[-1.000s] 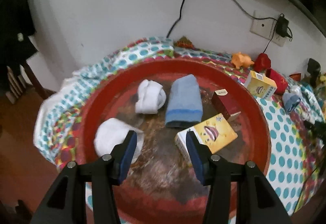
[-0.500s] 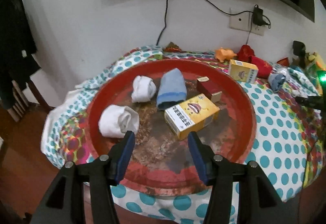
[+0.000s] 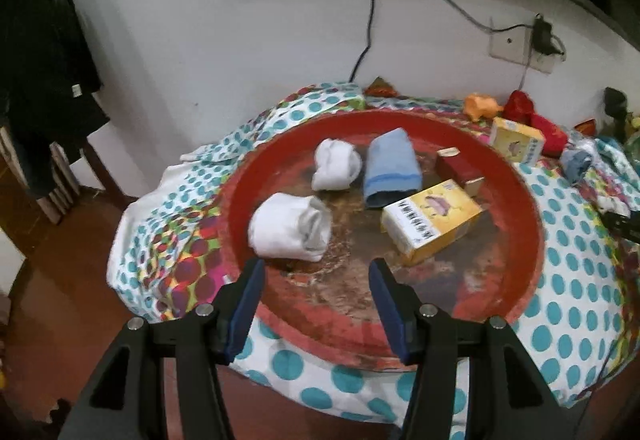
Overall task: Organize objects
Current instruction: 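Carry the white sock with the right gripper over the red tray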
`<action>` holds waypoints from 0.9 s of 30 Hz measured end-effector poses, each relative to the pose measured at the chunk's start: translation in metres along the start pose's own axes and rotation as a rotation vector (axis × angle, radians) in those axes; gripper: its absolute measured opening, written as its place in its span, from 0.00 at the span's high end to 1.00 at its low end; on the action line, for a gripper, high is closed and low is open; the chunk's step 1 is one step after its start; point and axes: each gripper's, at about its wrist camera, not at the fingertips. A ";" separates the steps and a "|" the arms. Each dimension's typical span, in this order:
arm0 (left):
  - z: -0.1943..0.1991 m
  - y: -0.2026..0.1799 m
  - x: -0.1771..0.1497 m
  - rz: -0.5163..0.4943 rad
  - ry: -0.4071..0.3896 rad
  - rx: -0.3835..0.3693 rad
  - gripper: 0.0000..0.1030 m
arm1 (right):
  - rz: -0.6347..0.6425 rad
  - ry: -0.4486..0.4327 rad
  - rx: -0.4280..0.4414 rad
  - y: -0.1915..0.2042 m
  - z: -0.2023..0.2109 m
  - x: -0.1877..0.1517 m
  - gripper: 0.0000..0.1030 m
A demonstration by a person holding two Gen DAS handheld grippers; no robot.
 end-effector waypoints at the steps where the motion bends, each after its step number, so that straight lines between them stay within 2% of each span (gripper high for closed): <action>1: 0.000 0.002 0.000 0.005 -0.004 0.000 0.46 | 0.012 -0.003 0.015 0.008 0.006 -0.002 0.58; 4: -0.002 0.010 0.000 0.022 0.010 -0.015 0.46 | 0.043 -0.021 0.073 0.032 0.023 -0.002 0.58; 8: 0.002 0.021 0.001 0.011 -0.024 0.047 0.46 | 0.095 -0.063 0.157 0.073 0.049 0.011 0.58; 10: 0.004 0.027 0.003 0.016 -0.028 0.052 0.46 | 0.134 -0.085 0.204 0.100 0.063 0.018 0.58; 16: 0.002 0.056 0.004 0.119 -0.005 0.026 0.46 | 0.243 -0.112 0.332 0.176 0.092 0.029 0.58; 21: 0.000 0.065 0.004 0.130 0.002 0.048 0.46 | 0.316 -0.077 0.399 0.230 0.104 0.026 0.58; 27: -0.006 0.074 0.002 0.176 0.028 0.014 0.46 | 0.383 -0.043 0.372 0.263 0.095 0.019 0.58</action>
Point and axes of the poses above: each gripper's, at about its wrist camera, not at the fingertips, and z roughly against the way its jaws point, y to its left, x to its top, and after that the axes turned 9 degrees about -x, right-handed
